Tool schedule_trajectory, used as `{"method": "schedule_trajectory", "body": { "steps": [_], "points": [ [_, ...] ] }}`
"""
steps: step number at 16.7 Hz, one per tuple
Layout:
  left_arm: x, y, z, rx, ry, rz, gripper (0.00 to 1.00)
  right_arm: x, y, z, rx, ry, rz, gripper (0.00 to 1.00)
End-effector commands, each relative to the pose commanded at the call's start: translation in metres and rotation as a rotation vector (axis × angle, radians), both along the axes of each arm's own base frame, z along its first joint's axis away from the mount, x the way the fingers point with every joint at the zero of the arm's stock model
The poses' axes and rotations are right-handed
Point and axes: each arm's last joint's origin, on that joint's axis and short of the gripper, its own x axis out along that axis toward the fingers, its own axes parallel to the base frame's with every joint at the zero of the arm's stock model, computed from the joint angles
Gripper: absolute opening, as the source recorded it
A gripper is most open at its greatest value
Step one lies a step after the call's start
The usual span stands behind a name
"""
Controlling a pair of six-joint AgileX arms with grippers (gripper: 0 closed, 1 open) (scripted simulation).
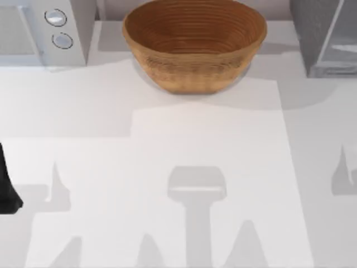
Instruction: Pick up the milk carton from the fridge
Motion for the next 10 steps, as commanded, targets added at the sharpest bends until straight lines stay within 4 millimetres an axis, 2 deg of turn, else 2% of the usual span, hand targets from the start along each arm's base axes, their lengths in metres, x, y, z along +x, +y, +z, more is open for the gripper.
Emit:
{"method": "schedule_trajectory", "body": {
  "steps": [4,10],
  "points": [
    [0.0,0.0,0.0,0.0,0.0,0.0,1.0,0.029,-0.018,-0.003,0.001,0.024,-0.003,1.0],
    [0.0,0.0,0.0,0.0,0.0,0.0,1.0,0.063,-0.054,-0.032,0.019,0.061,0.002,1.0]
  ]
}}
